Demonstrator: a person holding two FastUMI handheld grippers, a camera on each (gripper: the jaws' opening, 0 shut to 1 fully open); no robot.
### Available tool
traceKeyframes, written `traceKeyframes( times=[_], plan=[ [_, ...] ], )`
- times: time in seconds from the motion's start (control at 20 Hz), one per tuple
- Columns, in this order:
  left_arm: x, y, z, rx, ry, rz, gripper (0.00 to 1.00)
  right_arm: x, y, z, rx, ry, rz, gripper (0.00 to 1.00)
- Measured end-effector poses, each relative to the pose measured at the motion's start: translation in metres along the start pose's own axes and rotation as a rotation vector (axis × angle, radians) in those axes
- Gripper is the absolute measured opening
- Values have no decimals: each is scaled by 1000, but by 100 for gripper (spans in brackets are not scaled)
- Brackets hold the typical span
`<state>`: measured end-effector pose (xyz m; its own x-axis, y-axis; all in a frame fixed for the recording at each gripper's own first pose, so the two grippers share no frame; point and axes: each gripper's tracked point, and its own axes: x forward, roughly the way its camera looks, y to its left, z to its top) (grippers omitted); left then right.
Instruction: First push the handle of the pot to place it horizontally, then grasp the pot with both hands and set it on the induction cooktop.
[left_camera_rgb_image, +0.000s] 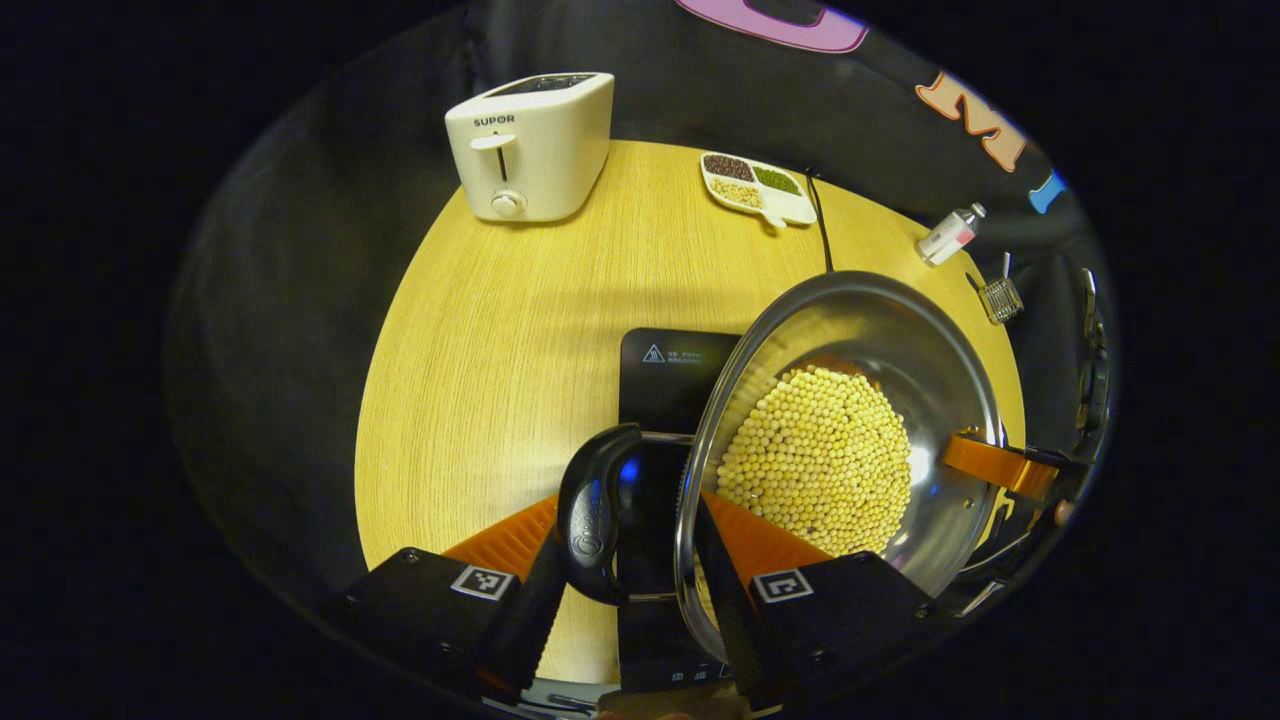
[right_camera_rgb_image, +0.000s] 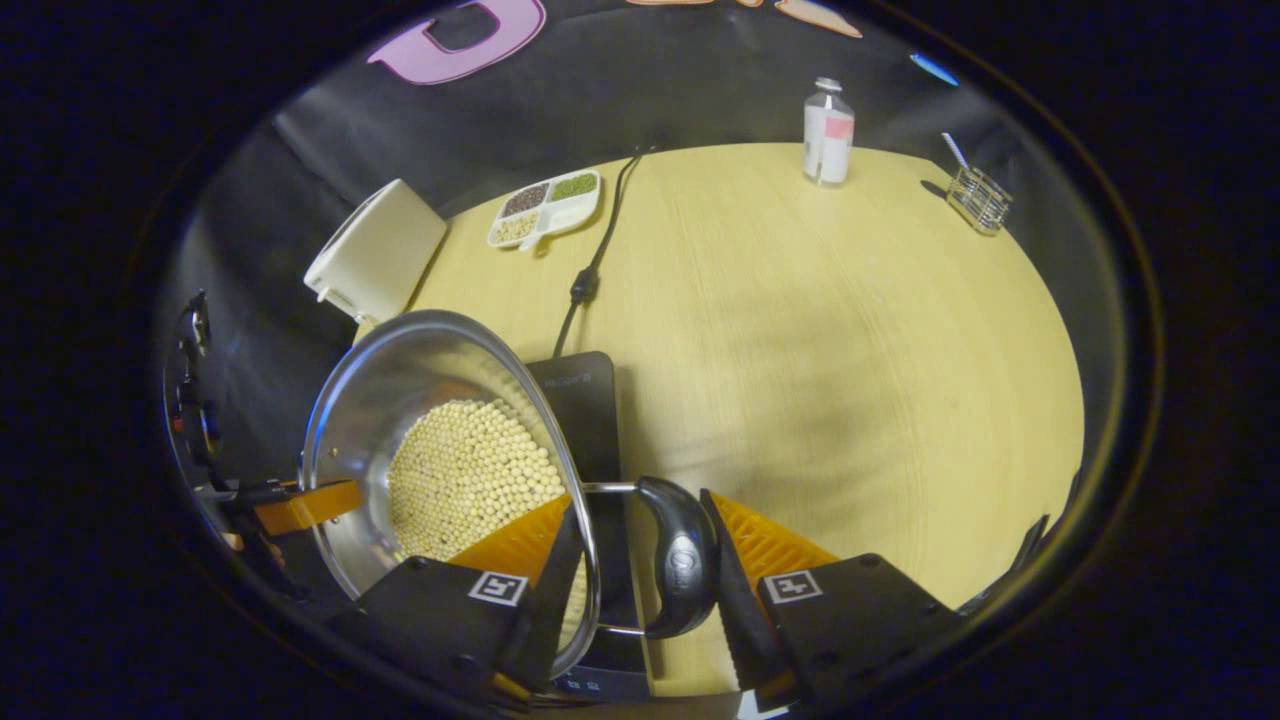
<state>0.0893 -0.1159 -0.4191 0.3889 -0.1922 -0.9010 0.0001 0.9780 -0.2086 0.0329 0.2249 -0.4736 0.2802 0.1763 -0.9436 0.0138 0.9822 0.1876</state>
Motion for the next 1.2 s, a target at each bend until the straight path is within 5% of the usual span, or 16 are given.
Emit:
traceKeyframes(
  times=[0.1, 0.25, 0.65, 0.8, 1.2],
  plan=[
    [-2, 0, -6, 13, -16, 12, 74, -1, 0, -1, -2, -8, 6, 70],
    [-3, 1, -4, 18, -37, 25, 75, -6, -3, 1, -11, -24, -1, 100],
    [-6, 0, 1, -39, -91, 64, 79, -20, -6, 8, -37, -94, -2, 95],
    [-9, 2, 7, -38, -127, 75, 95, -27, -5, 15, -52, -137, 3, 100],
    [-13, 3, 31, -13, -293, 92, 95, -47, -6, 32, -76, -273, 11, 95]
  ],
)
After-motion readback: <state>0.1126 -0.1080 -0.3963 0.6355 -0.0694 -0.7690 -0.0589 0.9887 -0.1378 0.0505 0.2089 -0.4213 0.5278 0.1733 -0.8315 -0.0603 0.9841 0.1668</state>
